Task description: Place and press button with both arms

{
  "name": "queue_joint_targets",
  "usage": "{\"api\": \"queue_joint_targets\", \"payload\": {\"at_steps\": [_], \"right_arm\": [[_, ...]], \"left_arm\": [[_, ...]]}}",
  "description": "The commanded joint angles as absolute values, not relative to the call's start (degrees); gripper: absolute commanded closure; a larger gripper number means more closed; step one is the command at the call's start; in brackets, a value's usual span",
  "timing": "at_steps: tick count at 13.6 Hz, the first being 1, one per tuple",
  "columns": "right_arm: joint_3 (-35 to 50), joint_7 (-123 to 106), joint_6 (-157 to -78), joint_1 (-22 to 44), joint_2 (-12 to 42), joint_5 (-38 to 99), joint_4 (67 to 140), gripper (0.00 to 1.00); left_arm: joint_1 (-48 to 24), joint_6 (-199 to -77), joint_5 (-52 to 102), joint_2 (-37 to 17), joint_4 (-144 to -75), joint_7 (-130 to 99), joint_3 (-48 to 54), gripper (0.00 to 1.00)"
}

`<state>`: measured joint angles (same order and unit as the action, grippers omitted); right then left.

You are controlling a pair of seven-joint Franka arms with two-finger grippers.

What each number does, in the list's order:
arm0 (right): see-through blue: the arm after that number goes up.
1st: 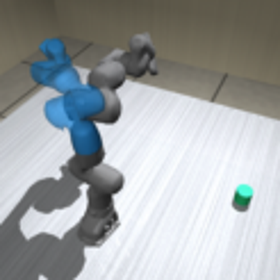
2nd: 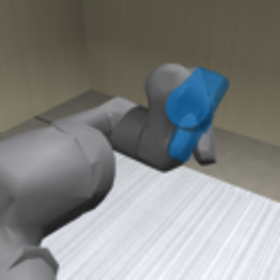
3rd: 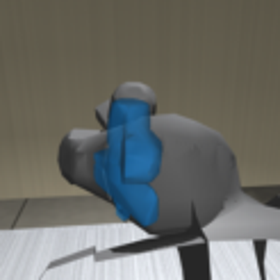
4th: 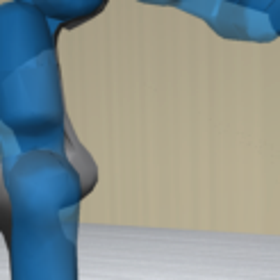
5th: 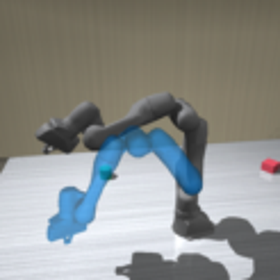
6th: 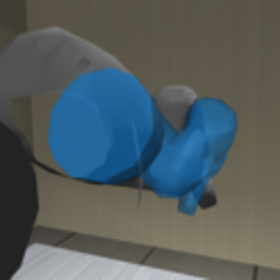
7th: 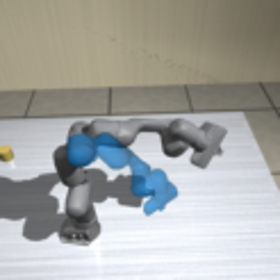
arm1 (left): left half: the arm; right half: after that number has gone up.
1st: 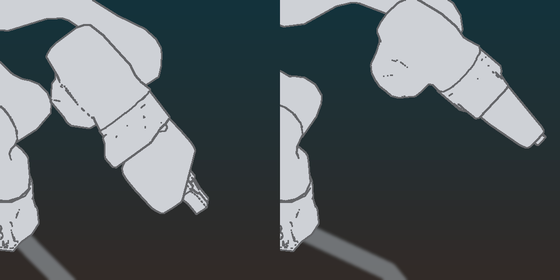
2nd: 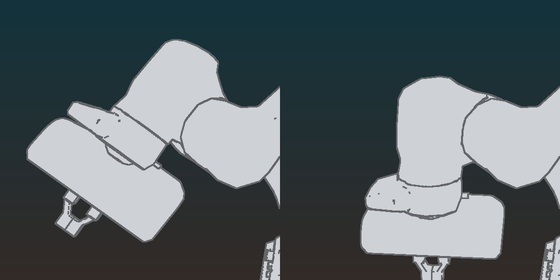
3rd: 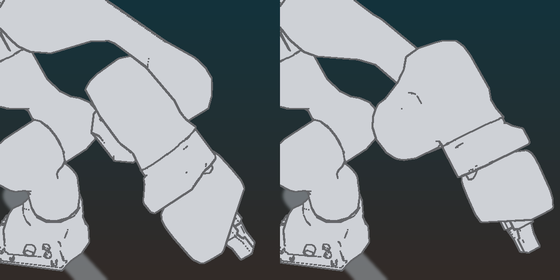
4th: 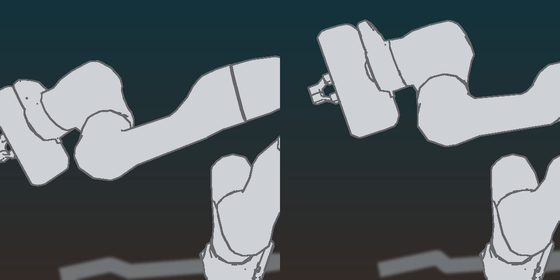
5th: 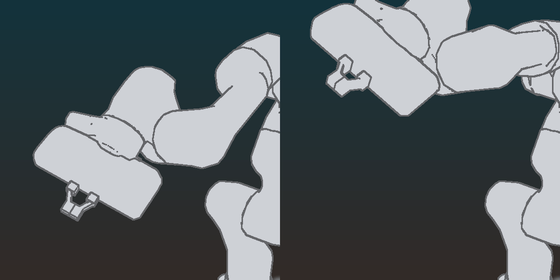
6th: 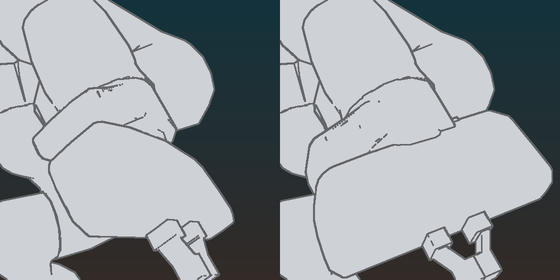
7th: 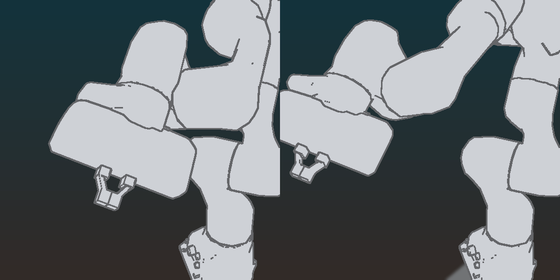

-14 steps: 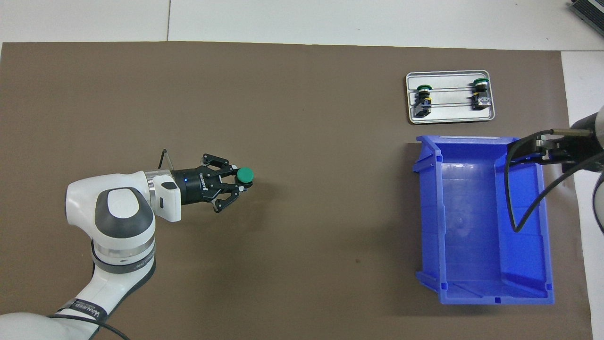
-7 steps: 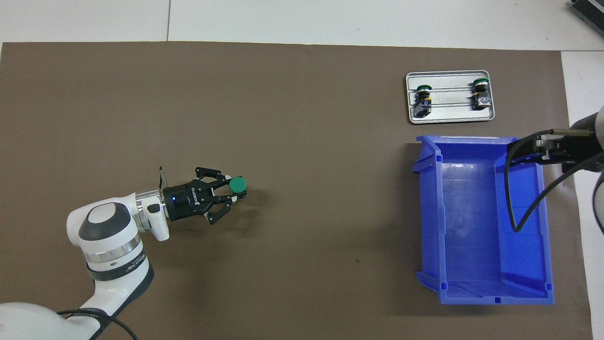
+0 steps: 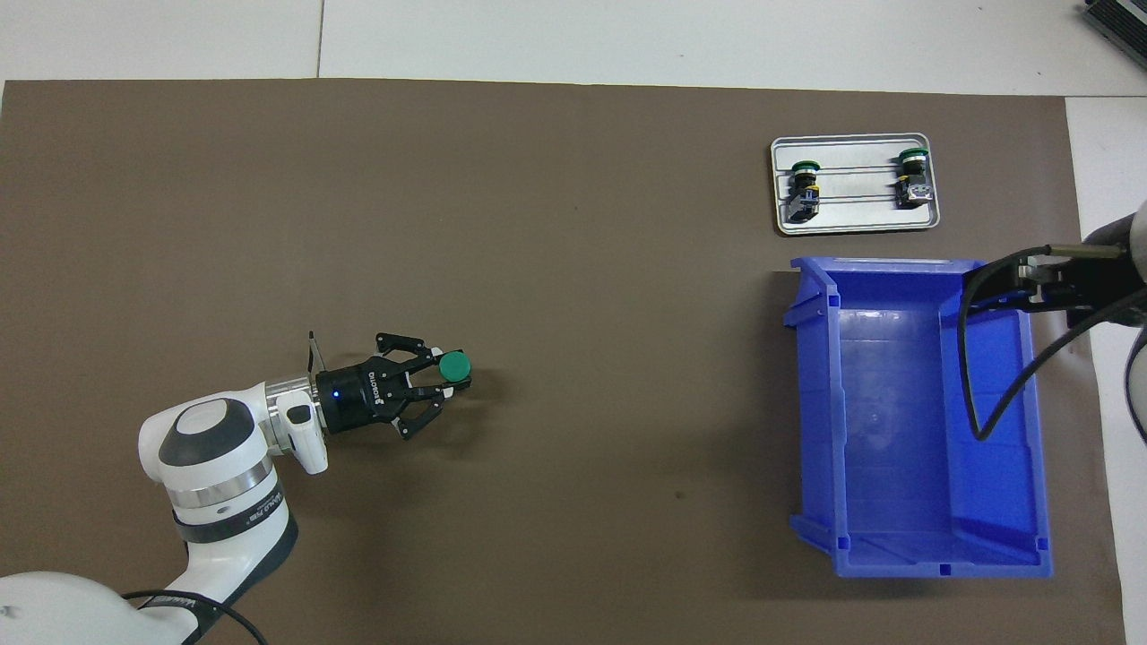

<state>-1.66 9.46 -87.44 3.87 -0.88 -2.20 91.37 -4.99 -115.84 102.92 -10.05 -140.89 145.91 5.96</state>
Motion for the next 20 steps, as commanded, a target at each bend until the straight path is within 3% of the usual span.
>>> {"api": "queue_joint_targets", "payload": {"at_steps": [1,5,10,12,15,19,20], "right_arm": [[-1.8,7.6,-87.4,3.5,-1.6,-0.8,92.1,0.00],[-1.8,7.6,-87.4,3.5,-1.6,-0.8,92.1,0.00],[-1.8,7.6,-87.4,3.5,-1.6,-0.8,92.1,0.00],[-1.8,7.6,-87.4,3.5,-1.6,-0.8,92.1,0.00],[-1.8,7.6,-87.4,3.5,-1.6,-0.8,92.1,0.00],[-1.8,7.6,-87.4,3.5,-1.6,-0.8,92.1,0.00],[-1.8,7.6,-87.4,3.5,-1.6,-0.8,92.1,0.00]], "left_arm": [[-4.4,-113.5,104.4,-9.7,-143.3,149.8,6.1,0.72],[-4.4,-113.5,104.4,-9.6,-144.4,150.5,6.1,0.71],[-4.5,-114.3,104.4,-9.6,-145.1,151.6,6.1,0.40],[-4.5,-114.4,104.4,-9.6,-145.1,151.6,6.0,0.34],[-4.5,-114.6,104.4,-9.6,-145.3,151.6,6.1,0.13],[-4.7,-114.5,104.4,-9.4,-146.0,151.6,6.1,0.13],[-4.7,-114.6,104.4,-9.4,-146.0,151.6,6.1,0.07]]}}
